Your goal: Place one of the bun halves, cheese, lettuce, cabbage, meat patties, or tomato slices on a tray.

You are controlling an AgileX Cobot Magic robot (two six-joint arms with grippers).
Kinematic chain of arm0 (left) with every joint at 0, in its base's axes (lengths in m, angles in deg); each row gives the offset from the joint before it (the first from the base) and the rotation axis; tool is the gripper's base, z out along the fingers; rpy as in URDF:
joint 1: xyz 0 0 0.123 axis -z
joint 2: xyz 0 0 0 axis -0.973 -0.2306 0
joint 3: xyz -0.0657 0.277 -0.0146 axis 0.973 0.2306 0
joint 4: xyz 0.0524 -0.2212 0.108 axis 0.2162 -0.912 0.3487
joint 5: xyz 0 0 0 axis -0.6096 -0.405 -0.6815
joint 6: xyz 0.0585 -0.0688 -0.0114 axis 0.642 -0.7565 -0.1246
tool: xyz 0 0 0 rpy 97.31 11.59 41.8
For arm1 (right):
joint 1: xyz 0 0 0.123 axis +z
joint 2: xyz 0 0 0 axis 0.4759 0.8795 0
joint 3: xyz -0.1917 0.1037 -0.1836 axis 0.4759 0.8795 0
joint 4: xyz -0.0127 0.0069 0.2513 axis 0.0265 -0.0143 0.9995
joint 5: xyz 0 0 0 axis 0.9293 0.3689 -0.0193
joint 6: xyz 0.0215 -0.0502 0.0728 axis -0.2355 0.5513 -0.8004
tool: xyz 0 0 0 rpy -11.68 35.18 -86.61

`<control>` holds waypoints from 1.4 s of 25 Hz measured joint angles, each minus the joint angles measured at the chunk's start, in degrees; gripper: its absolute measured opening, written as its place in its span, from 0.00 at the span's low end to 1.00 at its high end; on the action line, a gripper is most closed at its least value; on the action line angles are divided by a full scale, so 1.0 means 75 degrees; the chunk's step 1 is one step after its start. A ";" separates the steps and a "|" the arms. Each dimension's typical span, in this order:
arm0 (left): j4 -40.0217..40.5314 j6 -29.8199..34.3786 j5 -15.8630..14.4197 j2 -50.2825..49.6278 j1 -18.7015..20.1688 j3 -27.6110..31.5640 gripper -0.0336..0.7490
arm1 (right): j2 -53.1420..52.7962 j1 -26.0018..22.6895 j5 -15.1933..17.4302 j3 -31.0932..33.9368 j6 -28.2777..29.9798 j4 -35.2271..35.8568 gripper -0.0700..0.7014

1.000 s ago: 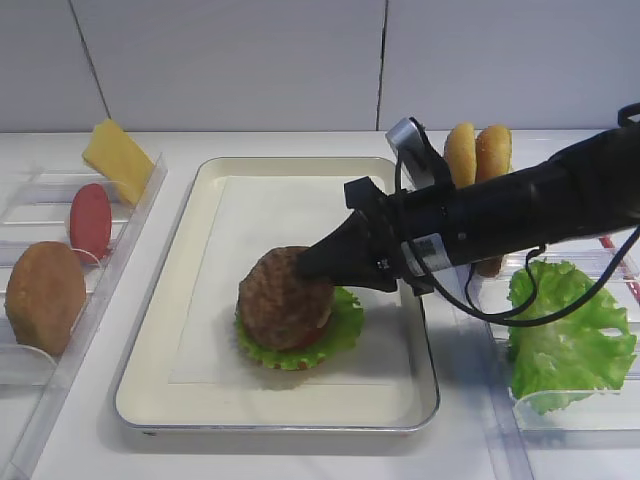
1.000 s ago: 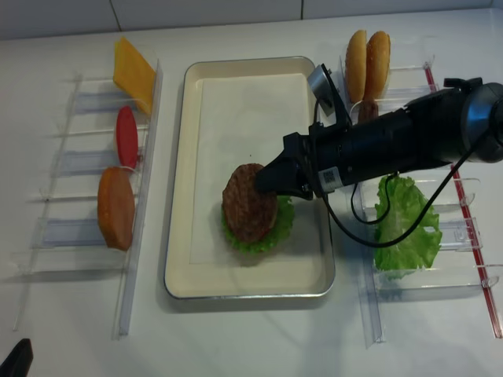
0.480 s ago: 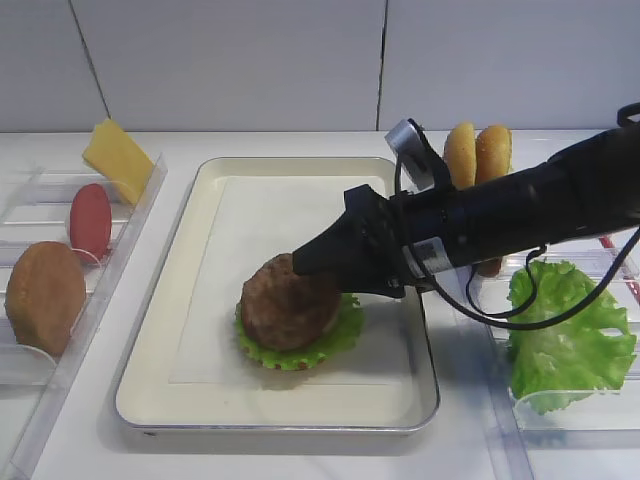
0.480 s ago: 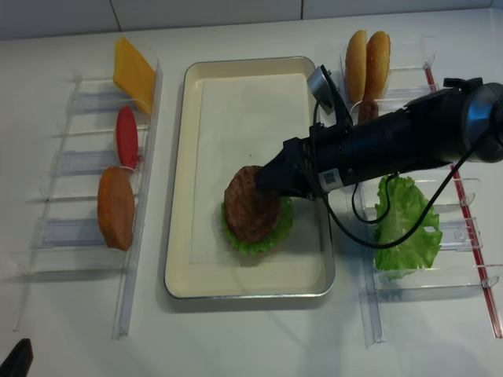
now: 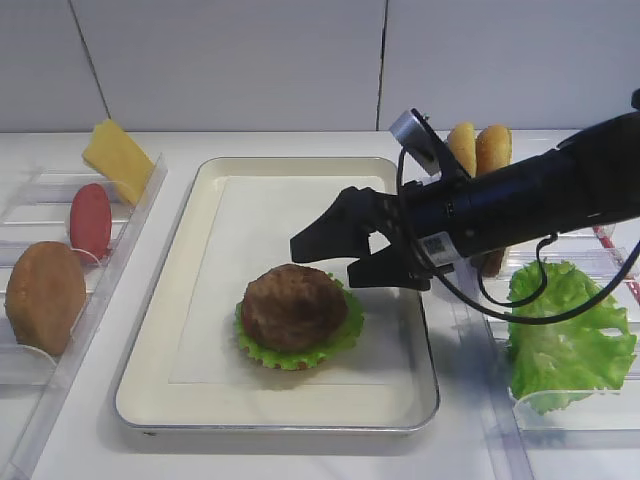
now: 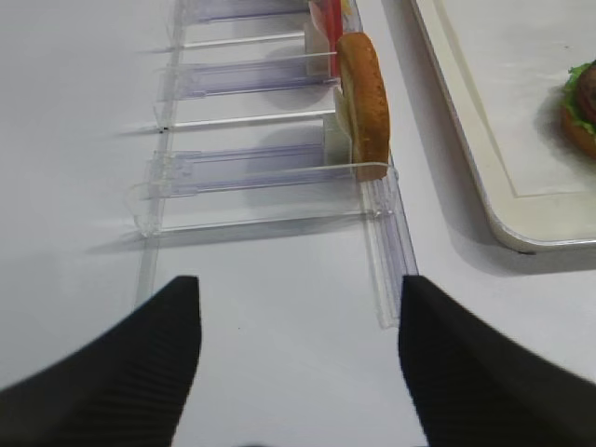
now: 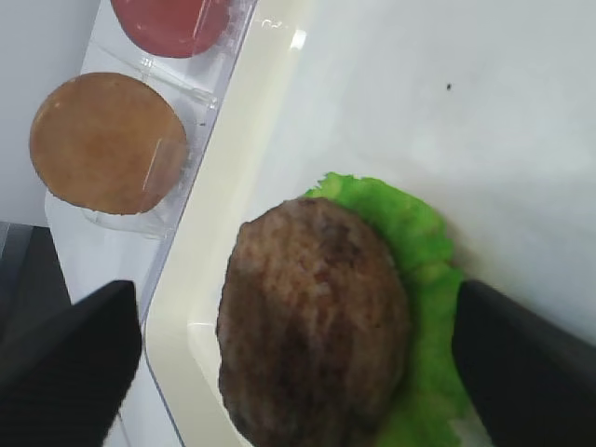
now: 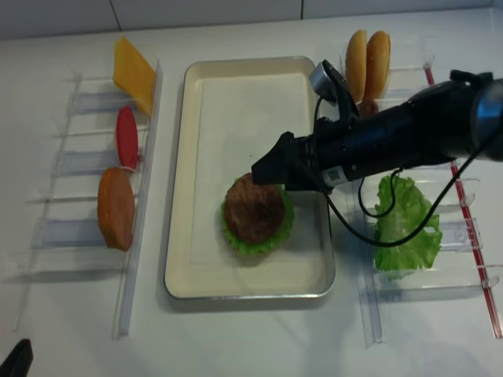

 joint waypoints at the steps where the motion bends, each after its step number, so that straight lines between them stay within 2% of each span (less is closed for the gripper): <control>1: 0.0000 0.0000 0.0000 0.0000 0.0000 0.0000 0.63 | -0.0094 0.0000 -0.0032 0.0000 0.0037 -0.0021 0.97; 5: 0.0000 0.0000 0.0000 0.0000 0.0000 0.0000 0.63 | -0.0646 0.0000 -0.0393 0.0000 0.0211 -0.0188 0.97; 14: 0.0000 0.0000 0.0000 0.0000 0.0000 0.0000 0.63 | -0.2534 0.0000 -0.1875 0.0000 0.0834 -0.0942 0.97; 17: 0.0000 0.0000 0.0000 0.0000 0.0000 0.0000 0.63 | -0.3237 0.0000 -0.2532 0.0000 0.0892 -0.1722 0.97; 19: 0.0000 0.0000 0.0000 0.0000 0.0000 0.0000 0.63 | -0.3654 0.0000 -0.2876 0.0000 0.0652 -0.2873 0.97; 22: 0.0000 0.0000 0.0000 0.0000 0.0000 0.0000 0.63 | -0.4028 0.0000 -0.3068 0.0000 -0.0677 -0.5294 0.97; 26: 0.0000 0.0000 0.0000 0.0000 0.0000 0.0000 0.63 | -0.4211 0.0000 -0.2842 0.0011 -0.3771 -0.8973 0.97; 29: 0.0000 0.0000 0.0000 0.0000 0.0000 0.0000 0.63 | -0.4439 0.0000 -0.2657 0.0029 -0.6274 -1.1184 0.97; 32: 0.0000 0.0000 0.0000 0.0000 0.0000 0.0000 0.63 | -0.4876 0.0000 -0.2537 0.0033 -0.7962 -1.2393 0.97; 35: 0.0000 0.0000 0.0000 0.0000 0.0000 0.0000 0.63 | -0.5503 -0.0016 -0.2232 0.0033 -0.8651 -1.2702 0.97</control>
